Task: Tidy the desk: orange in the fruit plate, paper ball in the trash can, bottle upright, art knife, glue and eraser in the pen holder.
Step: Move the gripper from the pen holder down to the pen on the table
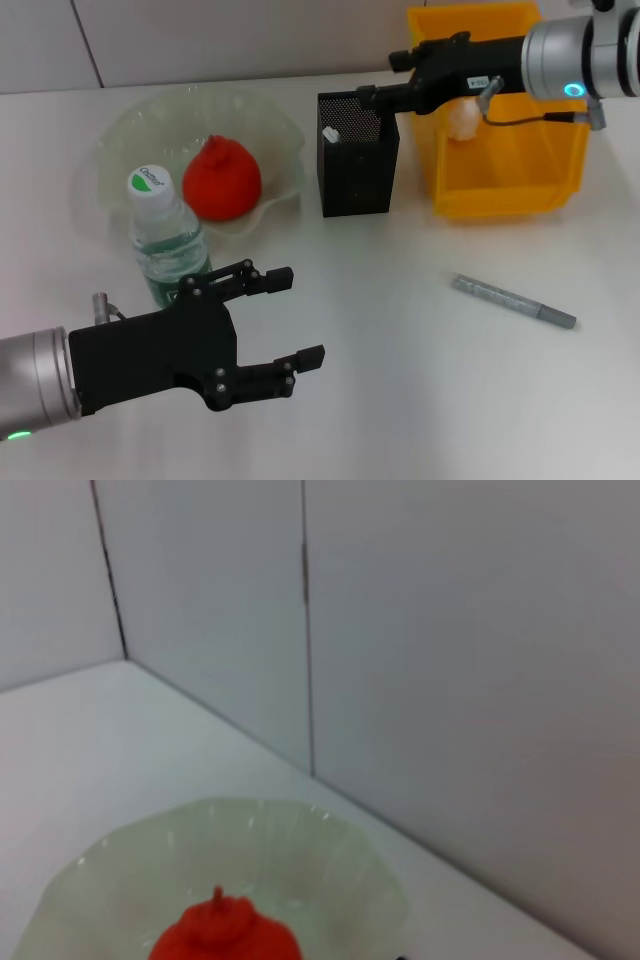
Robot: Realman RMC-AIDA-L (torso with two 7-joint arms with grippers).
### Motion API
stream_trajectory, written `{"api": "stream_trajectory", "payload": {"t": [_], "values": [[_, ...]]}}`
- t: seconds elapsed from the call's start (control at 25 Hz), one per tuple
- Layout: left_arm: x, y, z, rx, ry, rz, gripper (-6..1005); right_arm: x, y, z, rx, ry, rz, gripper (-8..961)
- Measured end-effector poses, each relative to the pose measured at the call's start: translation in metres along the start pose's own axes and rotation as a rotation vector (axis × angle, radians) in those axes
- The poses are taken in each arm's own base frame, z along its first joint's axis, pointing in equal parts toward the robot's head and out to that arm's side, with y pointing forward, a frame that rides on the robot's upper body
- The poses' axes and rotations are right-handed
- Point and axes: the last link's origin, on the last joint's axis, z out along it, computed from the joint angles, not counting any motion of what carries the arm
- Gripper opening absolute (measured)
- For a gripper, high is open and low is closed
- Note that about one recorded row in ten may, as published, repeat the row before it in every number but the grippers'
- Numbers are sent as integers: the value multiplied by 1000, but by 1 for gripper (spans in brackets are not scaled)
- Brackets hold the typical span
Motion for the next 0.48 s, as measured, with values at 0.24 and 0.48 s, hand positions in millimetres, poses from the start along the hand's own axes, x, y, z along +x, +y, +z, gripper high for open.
{"api": "stream_trajectory", "payload": {"t": [0.24,0.48], "values": [[0,1,0,-3,2,0,802,-3,-2,-15,11,-62,13,685],[0,2,1,-7,2,-1,802,-2,4,-31,-17,-101,-29,754]]}}
